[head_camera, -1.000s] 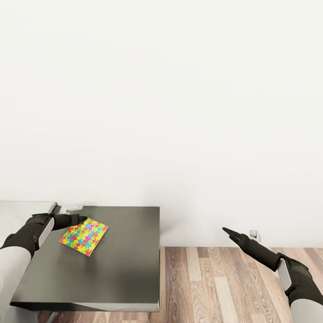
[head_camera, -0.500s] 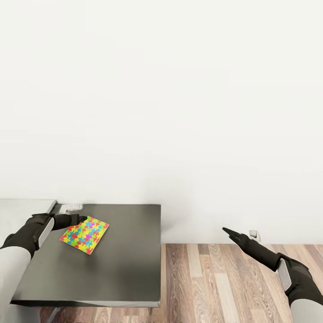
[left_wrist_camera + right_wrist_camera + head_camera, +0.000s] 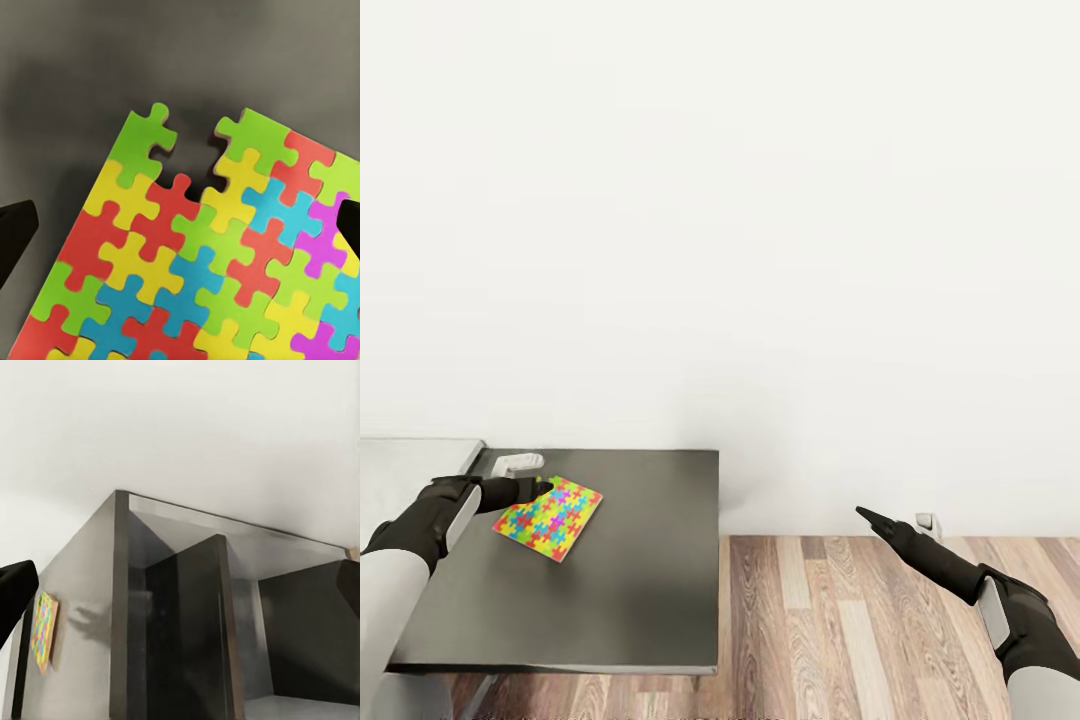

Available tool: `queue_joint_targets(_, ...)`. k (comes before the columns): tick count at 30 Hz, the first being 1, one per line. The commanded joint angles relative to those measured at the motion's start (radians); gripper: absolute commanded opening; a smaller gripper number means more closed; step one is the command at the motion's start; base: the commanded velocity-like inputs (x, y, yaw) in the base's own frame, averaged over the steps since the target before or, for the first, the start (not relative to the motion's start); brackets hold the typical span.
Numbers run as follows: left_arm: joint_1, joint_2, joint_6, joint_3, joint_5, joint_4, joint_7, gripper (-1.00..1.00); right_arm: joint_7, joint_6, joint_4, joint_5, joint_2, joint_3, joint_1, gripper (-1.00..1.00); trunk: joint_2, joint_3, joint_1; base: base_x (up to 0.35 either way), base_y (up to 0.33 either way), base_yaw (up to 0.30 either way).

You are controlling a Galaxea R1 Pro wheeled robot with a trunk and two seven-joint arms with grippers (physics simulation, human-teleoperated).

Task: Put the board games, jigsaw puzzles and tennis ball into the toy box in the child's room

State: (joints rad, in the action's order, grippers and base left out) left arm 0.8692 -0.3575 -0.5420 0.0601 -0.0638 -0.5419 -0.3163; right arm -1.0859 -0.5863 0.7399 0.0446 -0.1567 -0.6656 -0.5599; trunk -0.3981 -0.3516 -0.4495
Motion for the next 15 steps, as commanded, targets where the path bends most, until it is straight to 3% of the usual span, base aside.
queue_joint_targets(1, 0.001, 0.0, -0.009, 0.004, -0.007, -0.001, -0.001, 1.0, -0.002, -0.009, 0.0, 0.004, 0.0, -0.002, -0.001, 1.0, -0.002, -0.003, 0.0, 0.0, 0.0, 0.0)
queue_joint_targets(15, 0.001, -0.007, -0.007, 0.004, -0.007, -0.001, -0.012, 1.0, -0.003, -0.009, -0.001, 0.004, -0.001, -0.003, -0.001, 1.0, -0.002, -0.026, 0.0, 0.0, 0.0, 0.0)
